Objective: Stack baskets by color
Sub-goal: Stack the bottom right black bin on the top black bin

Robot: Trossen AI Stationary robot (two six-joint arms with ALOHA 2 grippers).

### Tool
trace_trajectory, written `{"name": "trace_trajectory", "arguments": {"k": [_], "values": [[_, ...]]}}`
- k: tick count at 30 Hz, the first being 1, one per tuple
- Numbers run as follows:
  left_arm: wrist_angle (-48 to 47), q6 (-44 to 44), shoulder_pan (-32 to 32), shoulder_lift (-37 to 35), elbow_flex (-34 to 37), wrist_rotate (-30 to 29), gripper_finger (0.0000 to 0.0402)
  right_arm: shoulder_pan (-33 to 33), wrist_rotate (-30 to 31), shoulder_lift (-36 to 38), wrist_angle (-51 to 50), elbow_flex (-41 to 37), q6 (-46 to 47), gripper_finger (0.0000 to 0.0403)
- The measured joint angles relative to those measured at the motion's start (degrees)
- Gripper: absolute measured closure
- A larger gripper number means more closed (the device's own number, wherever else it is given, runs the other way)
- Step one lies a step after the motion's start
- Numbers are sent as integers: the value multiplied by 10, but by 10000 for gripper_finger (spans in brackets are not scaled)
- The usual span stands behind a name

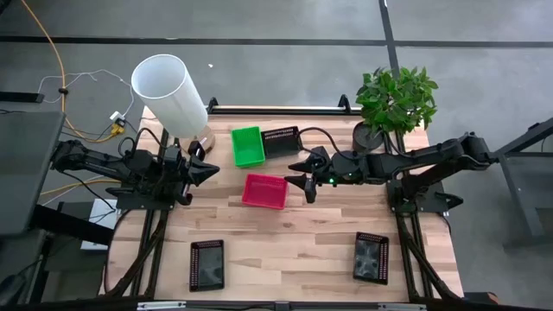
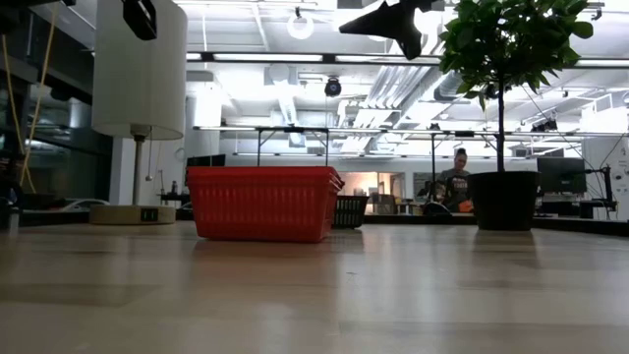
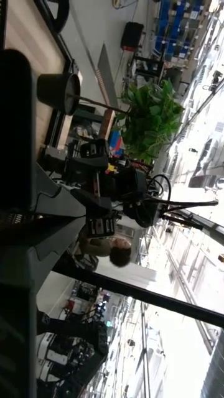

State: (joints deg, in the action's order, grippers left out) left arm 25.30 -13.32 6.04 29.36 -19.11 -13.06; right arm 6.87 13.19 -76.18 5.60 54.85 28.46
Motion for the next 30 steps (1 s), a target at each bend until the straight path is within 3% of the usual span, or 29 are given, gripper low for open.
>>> {"name": "trace_trajectory", "arguments": {"k": [13,19,26,30], "values": [[-7,0,0,0,0,-8,401,0,-30,0,53,0,-30,190],[-7,0,0,0,0,-12,402,1,-82,-1,24,21,16,190],[-12,0,0,0,0,-24,402,55,-125,-3,-298,129,71,190],[-15,0,0,0,0,-28,401,108,-138,-3,-477,153,140,190]]}}
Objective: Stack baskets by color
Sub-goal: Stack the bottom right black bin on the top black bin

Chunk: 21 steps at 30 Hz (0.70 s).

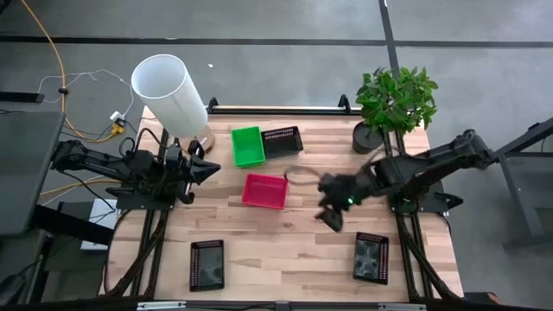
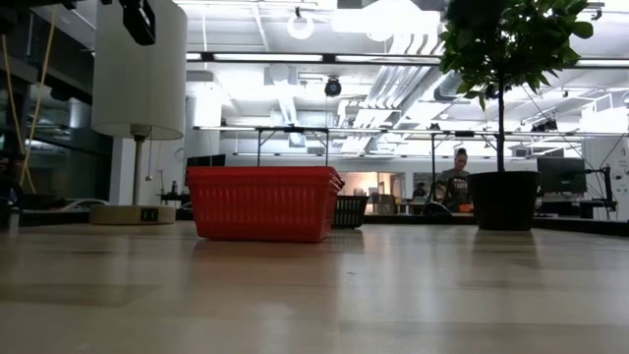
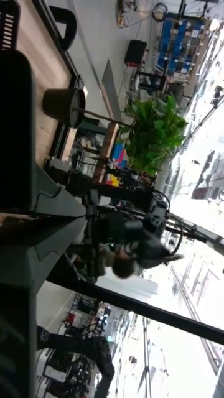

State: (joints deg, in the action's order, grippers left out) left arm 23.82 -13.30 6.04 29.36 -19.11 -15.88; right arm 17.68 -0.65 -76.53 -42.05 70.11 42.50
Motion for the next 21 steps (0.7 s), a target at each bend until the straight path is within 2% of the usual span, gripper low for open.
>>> {"name": "trace_trajectory", "arguments": {"k": [4,10,16,21], "values": [[-1,0,0,0,0,0,401,64,-17,0,-114,-21,89,190],[-1,0,0,0,0,-1,401,141,-71,0,-162,-80,208,190],[-1,0,0,0,0,-19,401,207,-195,0,-140,-152,485,190],[-1,0,0,0,0,-26,401,273,-219,0,-81,-194,724,190]]}}
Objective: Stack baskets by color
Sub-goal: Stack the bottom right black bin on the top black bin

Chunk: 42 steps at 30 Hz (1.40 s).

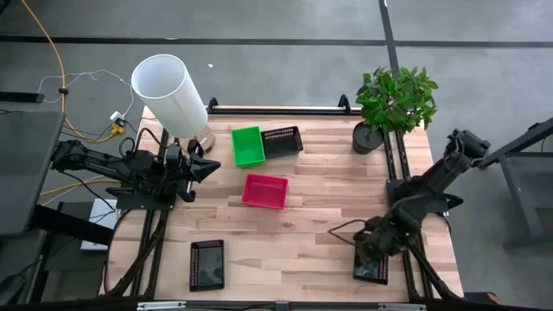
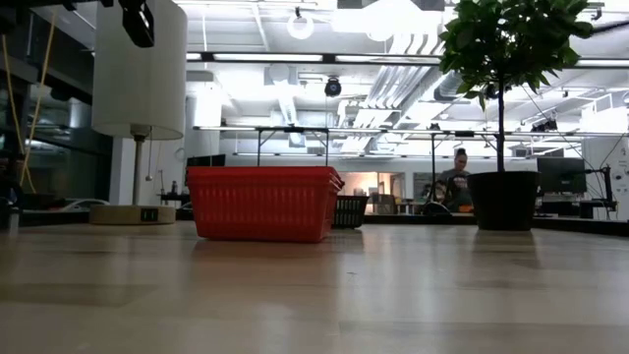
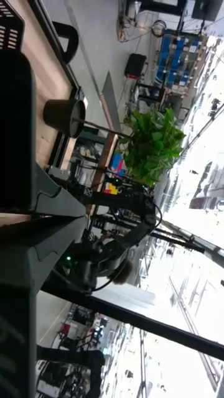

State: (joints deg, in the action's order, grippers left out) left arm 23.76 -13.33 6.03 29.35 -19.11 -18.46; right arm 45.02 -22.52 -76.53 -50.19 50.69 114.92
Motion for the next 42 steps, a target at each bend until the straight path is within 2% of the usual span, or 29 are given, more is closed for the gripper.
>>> {"name": "trace_trajectory", "arguments": {"k": [6,14,19,26,29,32,35,39,42], "values": [[0,0,0,0,0,0,401,47,35,0,16,-33,164,190],[0,-2,0,0,0,-2,401,50,41,0,28,-78,173,205],[0,-2,0,0,0,-2,401,50,40,0,73,-113,173,258],[1,-2,0,0,0,-4,401,50,57,0,102,-130,160,362],[1,-1,0,0,0,-4,401,50,80,3,86,-108,127,395],[1,-1,0,0,0,-10,401,47,104,21,28,-60,81,396],[1,-1,0,0,0,-17,401,34,161,52,-46,10,21,400],[1,-1,0,0,0,-17,401,-15,282,82,-77,108,-117,401],[1,0,0,0,0,-8,401,-85,331,73,-67,178,-261,402]]}}
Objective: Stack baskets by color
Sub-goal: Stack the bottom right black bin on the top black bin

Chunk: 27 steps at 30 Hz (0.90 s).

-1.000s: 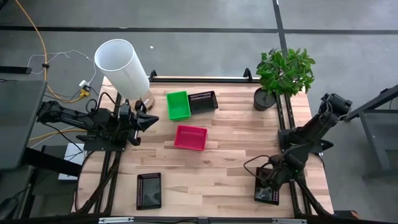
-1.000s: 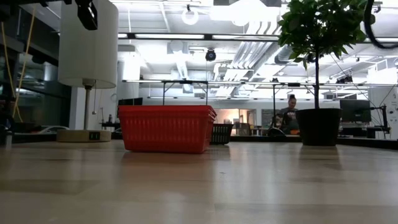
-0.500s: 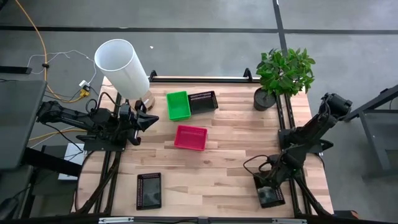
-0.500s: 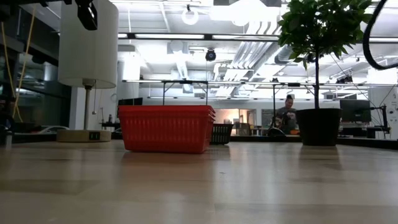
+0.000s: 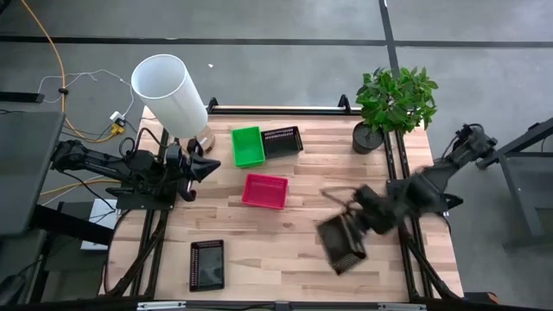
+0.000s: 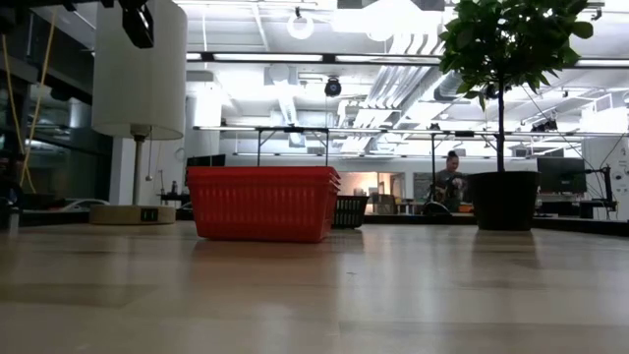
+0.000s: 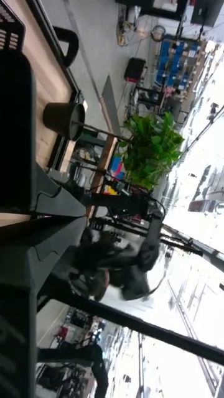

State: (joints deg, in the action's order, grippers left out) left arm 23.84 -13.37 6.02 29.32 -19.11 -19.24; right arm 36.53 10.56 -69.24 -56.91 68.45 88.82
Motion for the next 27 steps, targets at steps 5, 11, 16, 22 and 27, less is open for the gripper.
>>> {"name": "trace_trajectory", "arguments": {"k": [5,11,16,22,27], "values": [[0,-1,0,0,0,16,401,-153,30,-77,4,125,-262,402],[10,-1,0,-3,0,21,401,-341,25,-195,-63,313,-582,402],[63,0,0,-10,0,21,401,-464,28,-294,-87,439,-776,402],[83,0,0,-20,0,21,401,-528,35,-413,-94,544,-973,403],[82,0,0,-19,0,21,401,-540,41,-499,-101,600,-1129,403]]}}
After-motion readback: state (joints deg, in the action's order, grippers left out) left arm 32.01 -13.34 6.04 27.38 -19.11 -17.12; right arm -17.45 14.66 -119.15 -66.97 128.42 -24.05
